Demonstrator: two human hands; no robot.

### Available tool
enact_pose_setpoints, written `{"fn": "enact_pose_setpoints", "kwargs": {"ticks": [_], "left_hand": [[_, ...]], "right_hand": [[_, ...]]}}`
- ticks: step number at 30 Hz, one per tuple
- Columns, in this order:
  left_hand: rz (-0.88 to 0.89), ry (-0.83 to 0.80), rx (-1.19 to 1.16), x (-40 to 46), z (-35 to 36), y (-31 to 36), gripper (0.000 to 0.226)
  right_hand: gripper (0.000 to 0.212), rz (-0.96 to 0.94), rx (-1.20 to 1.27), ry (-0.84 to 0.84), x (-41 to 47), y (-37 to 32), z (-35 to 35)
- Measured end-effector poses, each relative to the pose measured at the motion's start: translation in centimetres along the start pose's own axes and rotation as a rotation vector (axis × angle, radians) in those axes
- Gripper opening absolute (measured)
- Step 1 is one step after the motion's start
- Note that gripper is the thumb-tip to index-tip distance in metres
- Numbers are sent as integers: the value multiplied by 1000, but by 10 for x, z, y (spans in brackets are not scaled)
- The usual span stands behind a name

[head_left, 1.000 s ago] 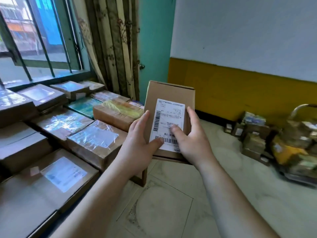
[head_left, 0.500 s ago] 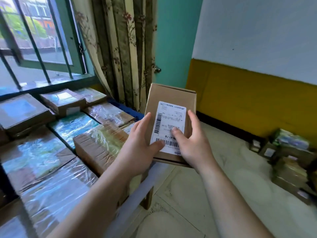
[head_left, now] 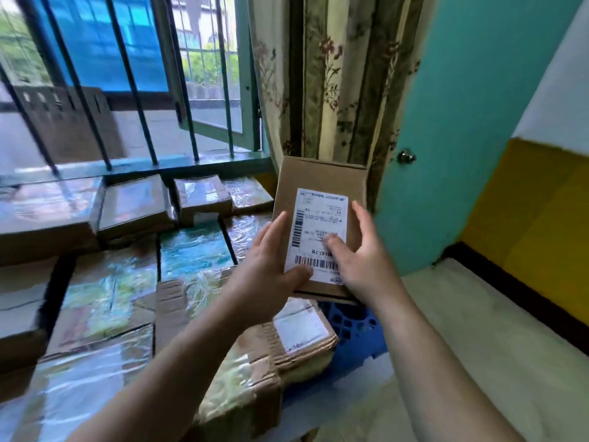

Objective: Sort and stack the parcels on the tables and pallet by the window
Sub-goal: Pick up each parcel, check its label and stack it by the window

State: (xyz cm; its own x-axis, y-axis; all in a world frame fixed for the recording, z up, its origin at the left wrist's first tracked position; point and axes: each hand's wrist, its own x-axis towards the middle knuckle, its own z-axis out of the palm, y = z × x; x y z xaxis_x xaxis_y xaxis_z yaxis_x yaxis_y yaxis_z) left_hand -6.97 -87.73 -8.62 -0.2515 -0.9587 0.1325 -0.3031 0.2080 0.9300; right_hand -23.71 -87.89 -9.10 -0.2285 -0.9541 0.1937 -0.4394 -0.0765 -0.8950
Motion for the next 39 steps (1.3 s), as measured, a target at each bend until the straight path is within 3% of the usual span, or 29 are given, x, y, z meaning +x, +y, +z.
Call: {"fn": "enact_pose_setpoints", "kwargs": {"ticks": [8,15,21,25,30,33,39], "left_hand": [[-26,96,113,83,-32,-37,91],[-73,160,258,140,-43,-60,73],[-144,2,496,191,-63,-89,108],[-166,58,661,225,-72,-108,95],[-329,45,1087,257,-78,-127,77],[-421,37,1136,269,-81,-136,78],[-495,126,1140,290,-80,-145,74]], "right_hand": [[72,-37,-53,-126,95,3,49],[73,14,-199,-216,170,8,78],[74,96,-203,-367,246,25,116],[68,126,-118,-488,287,31,140],[56,127,-150,-609,317,43,165],[54,122,-137,-674,328,52,177],[73,62,-225,-691,349,56,198]]}}
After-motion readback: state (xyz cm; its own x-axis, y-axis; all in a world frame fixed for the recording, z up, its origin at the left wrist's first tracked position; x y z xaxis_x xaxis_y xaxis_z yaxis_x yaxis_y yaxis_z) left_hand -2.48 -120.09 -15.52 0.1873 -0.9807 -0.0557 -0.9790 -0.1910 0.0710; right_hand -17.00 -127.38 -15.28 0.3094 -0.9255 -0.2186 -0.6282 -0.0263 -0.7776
